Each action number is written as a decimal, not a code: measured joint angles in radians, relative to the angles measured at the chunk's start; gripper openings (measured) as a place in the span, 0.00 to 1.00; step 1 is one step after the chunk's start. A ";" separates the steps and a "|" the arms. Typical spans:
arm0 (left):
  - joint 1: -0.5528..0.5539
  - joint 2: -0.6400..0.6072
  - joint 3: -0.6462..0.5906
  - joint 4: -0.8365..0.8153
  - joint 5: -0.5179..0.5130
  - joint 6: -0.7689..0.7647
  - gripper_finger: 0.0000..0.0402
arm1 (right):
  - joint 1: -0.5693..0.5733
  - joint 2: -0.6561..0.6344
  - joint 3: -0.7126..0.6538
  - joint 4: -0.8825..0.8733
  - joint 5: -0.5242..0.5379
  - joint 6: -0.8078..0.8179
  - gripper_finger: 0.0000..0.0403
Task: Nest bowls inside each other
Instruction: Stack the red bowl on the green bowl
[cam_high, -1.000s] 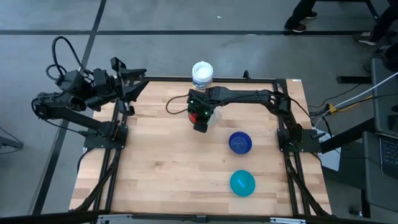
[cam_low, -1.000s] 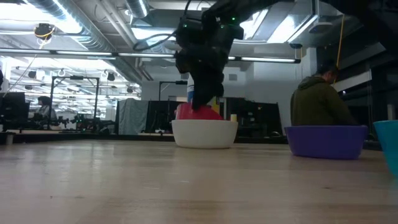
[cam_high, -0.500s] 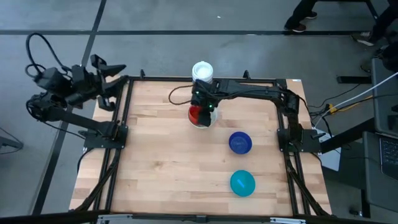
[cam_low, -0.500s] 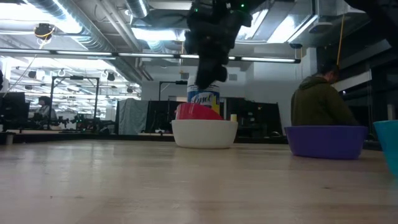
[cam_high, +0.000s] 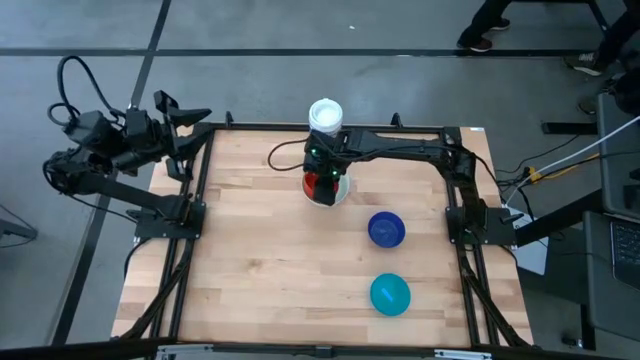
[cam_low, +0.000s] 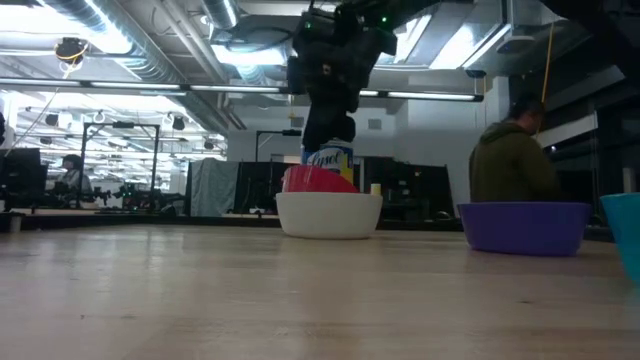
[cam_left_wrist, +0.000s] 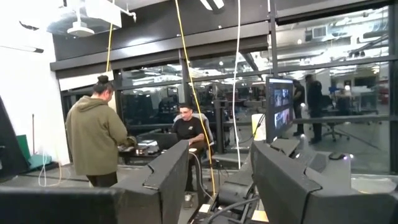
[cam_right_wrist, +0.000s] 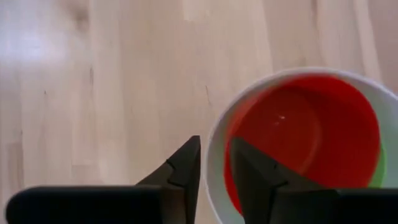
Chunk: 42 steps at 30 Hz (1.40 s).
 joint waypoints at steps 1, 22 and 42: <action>0.000 0.001 0.000 0.000 0.000 0.000 0.43 | -0.003 0.003 -0.001 -0.003 -0.002 0.002 0.24; 0.000 0.002 0.000 0.002 0.000 -0.022 0.43 | 0.033 0.088 -0.001 -0.033 0.181 -0.025 0.02; 0.000 0.002 0.000 0.003 0.001 -0.026 0.43 | 0.036 0.098 0.000 -0.045 0.170 -0.010 0.14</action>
